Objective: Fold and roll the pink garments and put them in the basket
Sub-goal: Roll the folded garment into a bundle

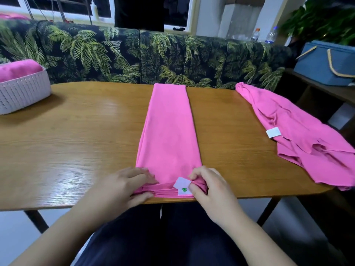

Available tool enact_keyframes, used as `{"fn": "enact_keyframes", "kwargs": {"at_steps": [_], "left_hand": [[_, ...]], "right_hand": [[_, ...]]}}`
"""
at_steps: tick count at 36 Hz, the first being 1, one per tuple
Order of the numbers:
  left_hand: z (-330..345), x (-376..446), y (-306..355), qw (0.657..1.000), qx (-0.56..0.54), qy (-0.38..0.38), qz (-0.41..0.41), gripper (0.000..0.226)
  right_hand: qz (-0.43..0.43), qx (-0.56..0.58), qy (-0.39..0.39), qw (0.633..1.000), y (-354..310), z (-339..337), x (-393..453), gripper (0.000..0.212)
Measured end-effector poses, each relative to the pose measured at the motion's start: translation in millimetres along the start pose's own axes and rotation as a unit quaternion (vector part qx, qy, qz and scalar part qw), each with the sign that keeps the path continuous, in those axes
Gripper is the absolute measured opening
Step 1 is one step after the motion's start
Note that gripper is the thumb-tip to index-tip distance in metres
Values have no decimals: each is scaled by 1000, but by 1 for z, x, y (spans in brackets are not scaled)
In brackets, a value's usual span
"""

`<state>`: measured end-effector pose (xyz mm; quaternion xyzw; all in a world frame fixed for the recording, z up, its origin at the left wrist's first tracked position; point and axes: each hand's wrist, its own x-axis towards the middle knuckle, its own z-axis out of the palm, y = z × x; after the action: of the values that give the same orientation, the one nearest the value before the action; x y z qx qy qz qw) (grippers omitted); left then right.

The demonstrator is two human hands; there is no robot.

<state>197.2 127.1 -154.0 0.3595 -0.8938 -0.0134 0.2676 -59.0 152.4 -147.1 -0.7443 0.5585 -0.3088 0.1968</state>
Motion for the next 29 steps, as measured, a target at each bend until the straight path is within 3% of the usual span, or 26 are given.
{"fn": "enact_keyframes", "kwargs": {"at_steps": [8,13,17,20,25,29], "left_hand": [[-10,9,8,995,76,-35,58,25],[-5,16,15,981,168,-15,92,26],[-3,20,20,979,187,17,84,23],[1,21,16,981,176,36,68,19],[9,20,11,991,120,45,44,12],[7,16,4,996,72,20,47,27]], "right_hand": [[-157,-49,31,986,9,7,-4,31],[-171,-47,-7,984,11,-2,-13,18],[-159,-103,-55,980,14,-5,-17,41],[-174,-145,-30,974,13,-1,-15,53],[-202,-99,43,973,17,5,-7,31],[-186,-54,95,976,17,5,1,9]]}}
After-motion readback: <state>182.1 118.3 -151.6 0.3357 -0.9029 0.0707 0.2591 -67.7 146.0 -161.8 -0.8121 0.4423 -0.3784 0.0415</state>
